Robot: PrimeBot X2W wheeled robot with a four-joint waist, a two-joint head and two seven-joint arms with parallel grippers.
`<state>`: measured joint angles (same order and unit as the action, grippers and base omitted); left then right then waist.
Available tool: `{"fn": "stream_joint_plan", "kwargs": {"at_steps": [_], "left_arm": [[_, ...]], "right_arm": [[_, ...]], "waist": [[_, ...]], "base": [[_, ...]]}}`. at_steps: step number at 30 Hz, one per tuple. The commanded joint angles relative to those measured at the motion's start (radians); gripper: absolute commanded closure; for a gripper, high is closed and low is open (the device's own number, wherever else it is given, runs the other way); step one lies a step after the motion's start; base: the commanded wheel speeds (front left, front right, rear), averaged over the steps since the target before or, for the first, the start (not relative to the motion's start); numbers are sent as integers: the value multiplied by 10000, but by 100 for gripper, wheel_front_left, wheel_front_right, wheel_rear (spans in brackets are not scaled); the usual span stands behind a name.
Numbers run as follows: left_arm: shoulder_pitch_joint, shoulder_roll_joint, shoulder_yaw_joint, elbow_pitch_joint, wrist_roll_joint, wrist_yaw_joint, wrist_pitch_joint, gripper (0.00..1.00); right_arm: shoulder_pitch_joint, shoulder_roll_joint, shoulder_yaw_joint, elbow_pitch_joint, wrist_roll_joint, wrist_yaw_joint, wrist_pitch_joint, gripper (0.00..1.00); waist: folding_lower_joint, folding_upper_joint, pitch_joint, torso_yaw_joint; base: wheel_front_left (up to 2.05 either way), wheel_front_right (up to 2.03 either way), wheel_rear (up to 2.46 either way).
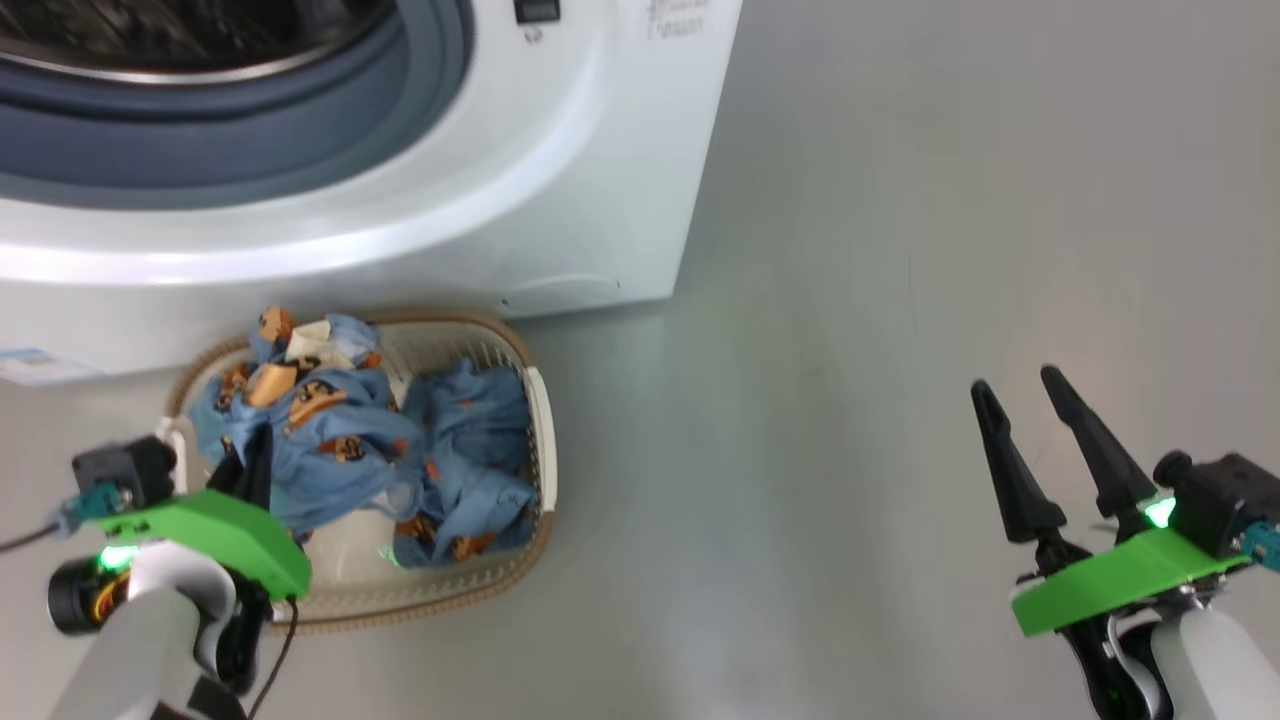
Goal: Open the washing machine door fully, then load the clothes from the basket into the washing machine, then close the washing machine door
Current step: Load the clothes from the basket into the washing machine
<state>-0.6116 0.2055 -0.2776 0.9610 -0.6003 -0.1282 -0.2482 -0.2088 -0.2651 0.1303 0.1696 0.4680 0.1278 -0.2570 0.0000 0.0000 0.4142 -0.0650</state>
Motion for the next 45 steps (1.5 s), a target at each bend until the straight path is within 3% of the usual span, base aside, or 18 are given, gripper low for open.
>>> {"fn": "stream_joint_plan", "kwargs": {"at_steps": [1,15,27,37,45], "left_arm": [[369,433,449,-404,126,-24,-133,100],[3311,-111,2233,-4306,1817,-24,-135,100],[5927,-1018,3601,-7585,2798,-25,-135,100],[6829,-1403,3893,-8701,2926,-25,-135,100],[6150,-1381,3716,-8898,2811,-25,-135,100]], "right_arm": [[362,-187,127,-169,5,29,-48,0],[1679,-294,-146,-105,98,29,-48,0],[2327,-331,-331,-228,139,29,-48,0],[2401,-319,-419,-266,124,29,-48,0],[2193,-261,-473,-394,105,29,-48,0]], "waist": [[0,0,-865,222],[0,0,-2566,269],[0,0,-3092,208],[0,0,-3088,204],[0,0,-2655,205]], "base": [[0,0,0],[0,0,0],[0,0,0],[0,0,0],[0,0,0]]}}
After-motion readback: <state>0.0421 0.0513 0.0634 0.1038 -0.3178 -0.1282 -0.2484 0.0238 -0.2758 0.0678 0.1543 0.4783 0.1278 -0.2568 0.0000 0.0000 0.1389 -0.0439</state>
